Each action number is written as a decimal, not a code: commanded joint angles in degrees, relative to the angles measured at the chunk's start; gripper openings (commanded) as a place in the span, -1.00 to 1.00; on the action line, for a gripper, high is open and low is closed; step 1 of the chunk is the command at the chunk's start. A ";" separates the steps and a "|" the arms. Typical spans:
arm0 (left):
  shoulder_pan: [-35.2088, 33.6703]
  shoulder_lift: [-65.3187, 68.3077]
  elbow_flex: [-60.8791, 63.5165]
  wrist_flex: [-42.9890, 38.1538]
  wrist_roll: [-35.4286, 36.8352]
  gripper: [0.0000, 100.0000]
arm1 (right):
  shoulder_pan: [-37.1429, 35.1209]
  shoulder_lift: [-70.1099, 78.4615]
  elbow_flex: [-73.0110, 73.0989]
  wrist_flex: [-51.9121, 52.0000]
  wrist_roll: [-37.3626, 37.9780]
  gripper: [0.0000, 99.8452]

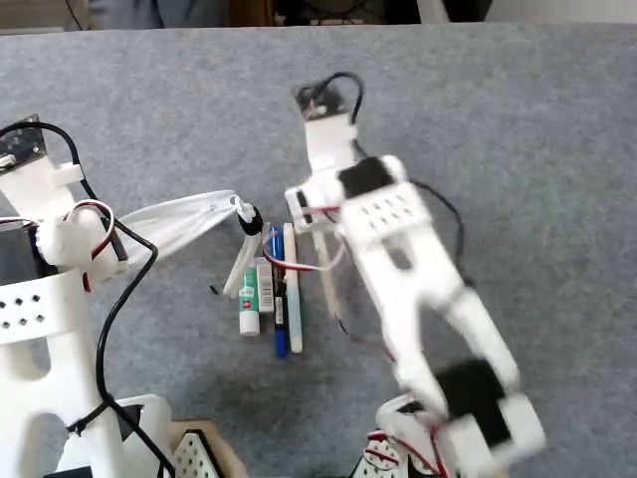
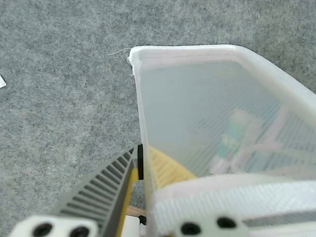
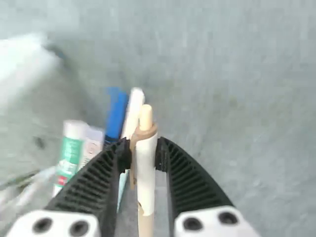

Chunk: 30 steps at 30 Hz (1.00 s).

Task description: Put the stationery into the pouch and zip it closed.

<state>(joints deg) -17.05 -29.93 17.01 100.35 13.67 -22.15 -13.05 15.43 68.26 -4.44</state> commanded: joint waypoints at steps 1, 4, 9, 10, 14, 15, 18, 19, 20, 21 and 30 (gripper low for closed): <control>-1.63 6.59 5.85 0.70 -0.09 -0.94 | -2.11 -17.45 -1.01 -2.37 2.90 -0.98; -1.63 6.59 5.85 0.70 0.09 -0.94 | -8.18 -27.74 -1.01 -4.84 4.04 -0.98; -1.63 6.59 5.85 0.70 0.09 -0.94 | -19.43 -36.35 -0.92 -11.69 3.60 -0.98; -1.63 6.59 5.85 0.70 0.09 -0.94 | -20.92 -36.70 -0.92 -13.27 3.60 -0.98; -1.27 6.59 7.16 0.70 -0.09 -0.94 | -24.62 -36.35 -0.66 -22.07 4.22 -0.98; -1.19 6.59 7.96 0.70 -0.09 -0.94 | -25.49 -36.09 -0.66 -25.23 5.19 -0.98; -1.27 6.59 8.92 0.70 -0.09 -0.94 | -28.40 -34.77 -0.57 -34.11 11.25 -0.98; -1.45 6.59 8.92 0.70 -0.09 -0.94 | -29.27 -34.15 -0.40 -36.75 12.92 -0.98; -1.45 6.59 8.84 0.70 -0.09 -0.94 | -30.24 -33.54 -0.04 -39.21 14.07 -0.98; -1.36 6.59 8.66 0.70 0.00 -0.94 | -31.12 -33.01 0.04 -40.97 14.59 -0.98; -1.63 6.59 6.81 0.70 0.09 -0.94 | -35.96 -31.34 3.56 -42.99 14.51 -0.98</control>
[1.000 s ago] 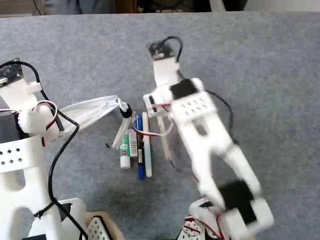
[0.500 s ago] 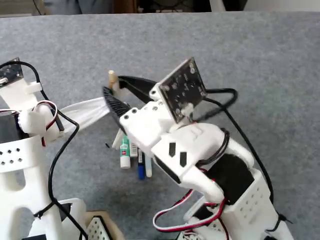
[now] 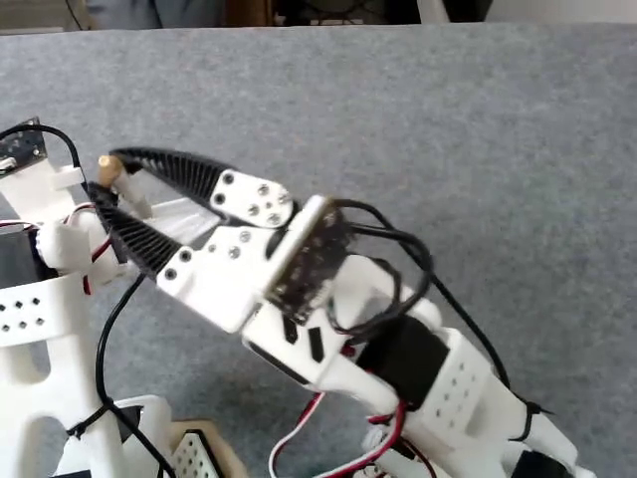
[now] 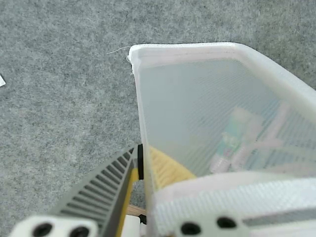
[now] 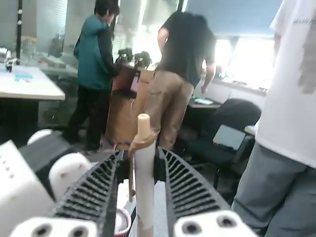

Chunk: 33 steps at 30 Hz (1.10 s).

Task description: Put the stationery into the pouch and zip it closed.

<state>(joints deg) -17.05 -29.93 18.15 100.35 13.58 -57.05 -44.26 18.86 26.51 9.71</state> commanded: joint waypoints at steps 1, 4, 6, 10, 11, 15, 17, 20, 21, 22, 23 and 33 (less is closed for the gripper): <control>-1.63 6.59 5.58 0.70 0.18 -0.94 | -1.05 -0.40 0.13 -1.23 -0.70 -0.98; -1.63 6.59 5.58 0.70 0.18 -0.94 | -1.05 -2.59 0.22 -0.62 -4.57 -0.98; -1.63 6.59 5.58 0.70 0.18 -0.94 | -1.05 -3.91 0.22 1.76 -6.24 -0.98; -1.27 6.68 5.58 0.70 0.18 -0.94 | -0.97 -5.41 0.40 6.33 -7.65 -0.98; -1.27 6.68 5.58 0.70 0.18 -0.94 | -0.97 -5.67 0.40 7.03 -8.09 -0.98; -1.19 6.68 5.58 0.70 0.18 -0.94 | -0.62 -5.85 1.80 7.30 -8.70 -0.98; -1.19 6.68 5.58 0.70 0.18 -0.94 | -0.62 -5.85 3.38 7.21 -8.26 -0.98; -1.54 6.68 5.58 0.70 0.18 -0.94 | -0.62 -5.85 5.85 4.92 -8.09 -0.98; -1.54 6.68 5.58 0.70 0.18 -0.94 | -0.62 -5.85 6.55 3.43 -7.47 -0.98; -1.63 6.68 5.58 0.70 0.18 -0.94 | -0.62 -5.85 7.08 2.29 -5.98 -0.98; -1.63 6.68 5.58 0.70 0.18 -0.94 | -0.62 -5.85 7.60 1.32 -3.96 -0.98; -1.63 6.68 5.58 0.70 0.18 -0.94 | -0.62 -5.85 9.10 -1.76 1.05 -0.98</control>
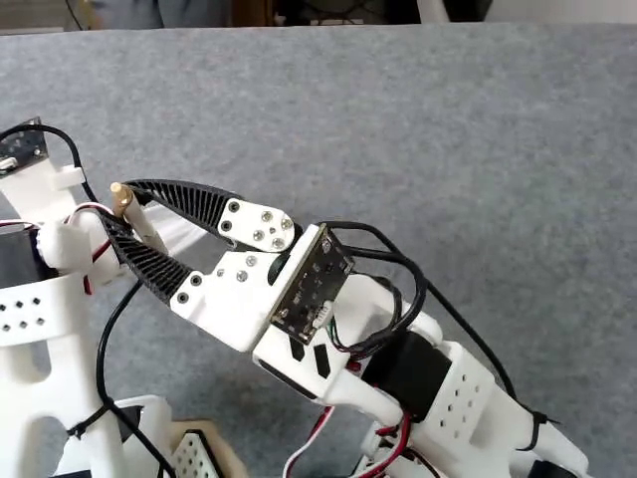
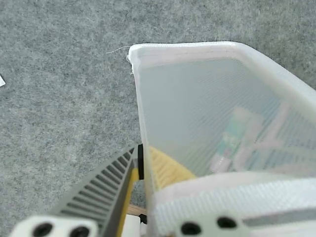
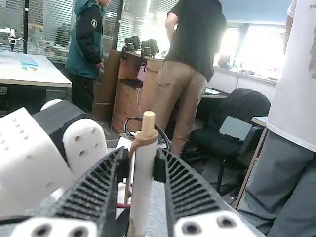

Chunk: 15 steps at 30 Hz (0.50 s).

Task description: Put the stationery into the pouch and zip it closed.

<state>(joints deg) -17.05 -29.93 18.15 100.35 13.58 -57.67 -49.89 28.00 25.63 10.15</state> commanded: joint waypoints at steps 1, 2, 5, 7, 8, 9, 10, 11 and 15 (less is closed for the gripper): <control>-1.63 6.68 5.58 0.70 0.18 -0.94 | 0.00 -0.22 -0.04 -0.88 0.62 -0.98; -1.63 6.68 5.58 0.70 0.18 -0.94 | 0.00 -0.22 -0.04 -0.88 0.62 -0.98; -1.63 6.68 5.58 0.70 0.18 -0.94 | 0.00 -0.22 -0.04 -0.88 0.62 -0.98; -1.63 6.68 5.58 0.70 0.18 -0.94 | 0.00 -0.22 -0.04 -0.88 0.62 -0.98; -1.63 6.68 5.58 0.70 0.18 -0.94 | 0.00 -0.22 -0.04 -0.88 0.62 -0.98; -1.63 6.68 5.58 0.70 0.18 -0.94 | 0.00 -0.22 -0.04 -0.88 0.62 -0.98; -1.63 6.68 5.58 0.70 0.18 -0.94 | 0.00 -0.22 -0.04 -0.88 0.62 -0.98; -1.63 6.68 5.58 0.70 0.18 -0.94 | 0.09 -0.22 0.13 -0.88 0.62 -0.97; -1.63 6.68 5.58 0.70 0.18 -0.94 | 0.97 -0.13 0.75 -0.88 0.70 -0.97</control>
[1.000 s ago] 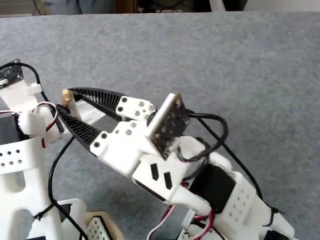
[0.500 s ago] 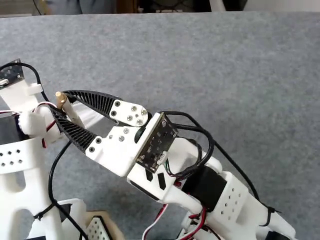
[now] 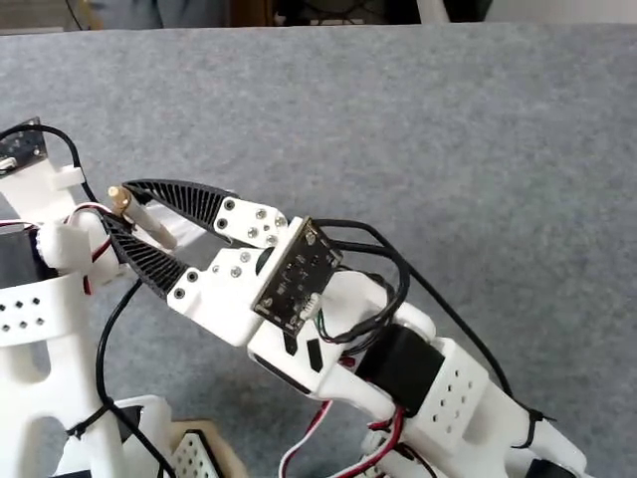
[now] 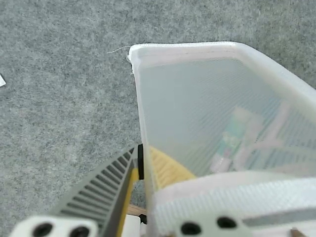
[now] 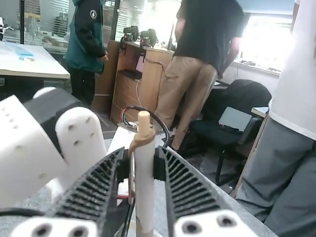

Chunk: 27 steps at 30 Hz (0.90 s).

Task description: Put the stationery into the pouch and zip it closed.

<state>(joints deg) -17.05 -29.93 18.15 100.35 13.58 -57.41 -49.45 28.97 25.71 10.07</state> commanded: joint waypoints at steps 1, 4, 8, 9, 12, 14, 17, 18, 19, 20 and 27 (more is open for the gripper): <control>-1.63 6.68 5.58 0.70 0.18 -0.94 | 0.79 -0.57 -0.22 -0.97 1.14 -0.97; -1.54 6.68 5.58 0.70 0.18 -0.94 | 0.70 -0.57 -0.13 -0.97 5.45 -0.90; -1.54 6.68 5.58 0.70 0.18 -0.94 | 0.62 -0.57 -0.31 -0.97 6.77 -0.63; -1.54 6.68 5.58 0.70 0.18 -0.94 | 0.62 -0.57 -0.31 -0.97 6.77 -0.57; -1.45 6.68 5.58 0.70 0.18 -0.94 | 0.62 -0.57 -0.31 -0.88 6.77 -0.55; -1.45 6.68 5.58 0.70 0.18 -0.94 | 0.62 -0.57 -0.31 -0.88 6.77 -0.60; -1.36 6.68 5.58 0.70 0.18 -0.94 | 0.62 -0.57 -0.31 -0.88 6.77 -0.67; -1.27 6.68 5.58 0.70 0.18 -0.94 | 0.62 -0.75 -0.31 -0.88 6.77 -0.68; -1.19 6.68 5.58 0.70 0.18 -0.94 | 0.70 -0.92 -0.40 -0.88 6.77 -0.70; -1.19 6.68 5.58 0.70 0.18 -0.94 | 0.79 -1.01 -0.48 -0.79 6.77 -0.71; -1.63 4.31 5.85 0.70 0.18 -0.94 | 15.47 -6.55 -0.66 11.69 1.76 -0.71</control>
<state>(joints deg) -17.05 -29.93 18.15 100.35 13.58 -48.97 -53.32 29.05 30.81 15.87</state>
